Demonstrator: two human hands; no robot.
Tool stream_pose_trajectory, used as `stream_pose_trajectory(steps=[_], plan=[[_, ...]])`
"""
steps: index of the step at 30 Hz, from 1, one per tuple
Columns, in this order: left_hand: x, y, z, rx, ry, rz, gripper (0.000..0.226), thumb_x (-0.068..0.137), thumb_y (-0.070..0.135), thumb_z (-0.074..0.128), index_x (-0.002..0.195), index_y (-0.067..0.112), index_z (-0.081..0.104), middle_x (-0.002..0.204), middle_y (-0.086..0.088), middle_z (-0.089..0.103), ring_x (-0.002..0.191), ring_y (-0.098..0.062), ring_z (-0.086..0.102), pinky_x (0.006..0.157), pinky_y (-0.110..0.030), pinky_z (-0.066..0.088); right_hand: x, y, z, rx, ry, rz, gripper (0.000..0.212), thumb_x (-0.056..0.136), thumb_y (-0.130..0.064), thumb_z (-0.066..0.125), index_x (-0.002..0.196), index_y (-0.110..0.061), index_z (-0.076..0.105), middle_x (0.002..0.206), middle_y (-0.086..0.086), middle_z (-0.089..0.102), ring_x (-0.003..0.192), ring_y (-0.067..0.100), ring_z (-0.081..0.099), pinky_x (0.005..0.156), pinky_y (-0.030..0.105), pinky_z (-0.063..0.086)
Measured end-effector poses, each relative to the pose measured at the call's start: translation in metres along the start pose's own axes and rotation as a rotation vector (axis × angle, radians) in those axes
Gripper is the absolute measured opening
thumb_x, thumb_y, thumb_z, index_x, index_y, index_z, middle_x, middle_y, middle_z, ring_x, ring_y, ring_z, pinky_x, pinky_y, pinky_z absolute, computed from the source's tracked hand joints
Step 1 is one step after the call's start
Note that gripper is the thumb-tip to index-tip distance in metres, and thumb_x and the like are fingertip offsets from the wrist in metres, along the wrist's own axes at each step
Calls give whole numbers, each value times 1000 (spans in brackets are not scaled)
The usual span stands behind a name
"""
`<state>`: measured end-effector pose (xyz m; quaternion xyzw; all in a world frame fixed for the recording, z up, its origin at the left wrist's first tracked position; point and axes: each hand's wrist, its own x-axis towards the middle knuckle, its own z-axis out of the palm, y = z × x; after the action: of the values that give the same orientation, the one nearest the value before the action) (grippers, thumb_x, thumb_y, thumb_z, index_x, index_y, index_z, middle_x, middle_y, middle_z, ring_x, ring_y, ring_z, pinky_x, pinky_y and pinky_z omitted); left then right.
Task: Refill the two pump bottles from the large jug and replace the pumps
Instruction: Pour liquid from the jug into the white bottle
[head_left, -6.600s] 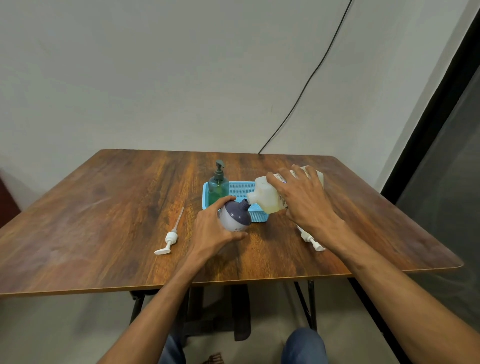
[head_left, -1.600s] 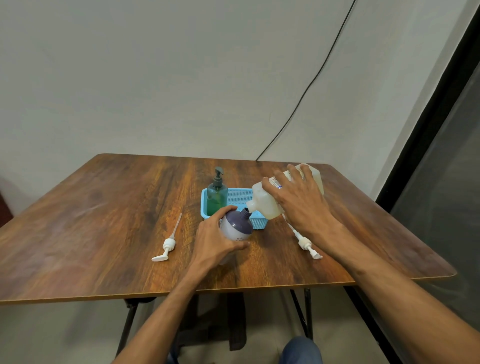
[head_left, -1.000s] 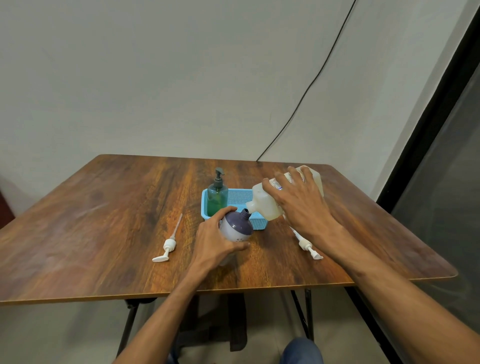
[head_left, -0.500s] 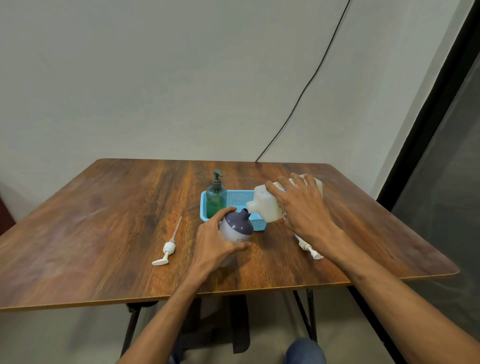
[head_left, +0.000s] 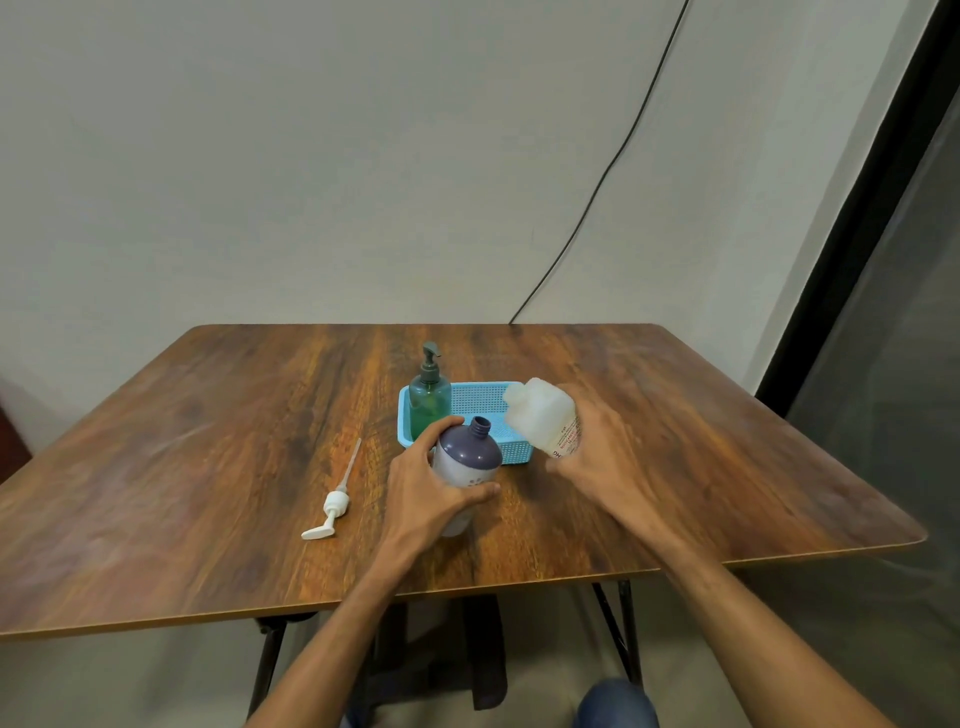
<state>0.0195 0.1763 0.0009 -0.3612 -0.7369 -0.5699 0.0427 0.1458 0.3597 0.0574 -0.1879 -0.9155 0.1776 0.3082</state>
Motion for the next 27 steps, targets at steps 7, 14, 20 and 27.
stream_pose_trajectory(steps=[7,14,20,27], plan=[[-6,4,1,-63,36,-16,89,48,61,86,125,28,55,122,13,62,110,0,60,89,-19,53,-16,17,37,467,45,313,80,55,-28,95,123,-28,53,113,-9,66,100,11,66,76,37,63],[-12,-1,4,-100,57,-76,91,47,59,85,126,29,52,126,10,60,113,-1,58,92,-21,52,-31,18,55,573,90,381,84,59,-30,96,130,-32,51,118,-13,64,106,8,64,83,32,59],[-13,-9,2,-113,56,-92,90,47,54,88,126,31,51,125,13,60,112,1,58,92,-25,54,-36,17,59,631,107,383,88,61,-20,96,134,-27,47,123,-10,62,110,10,61,86,30,57],[-16,-13,-2,-144,22,-113,91,49,50,91,127,32,48,126,13,58,114,-4,59,94,-38,56,-44,15,60,684,71,377,96,61,-20,96,136,-34,38,123,-19,55,111,2,55,77,13,49]])
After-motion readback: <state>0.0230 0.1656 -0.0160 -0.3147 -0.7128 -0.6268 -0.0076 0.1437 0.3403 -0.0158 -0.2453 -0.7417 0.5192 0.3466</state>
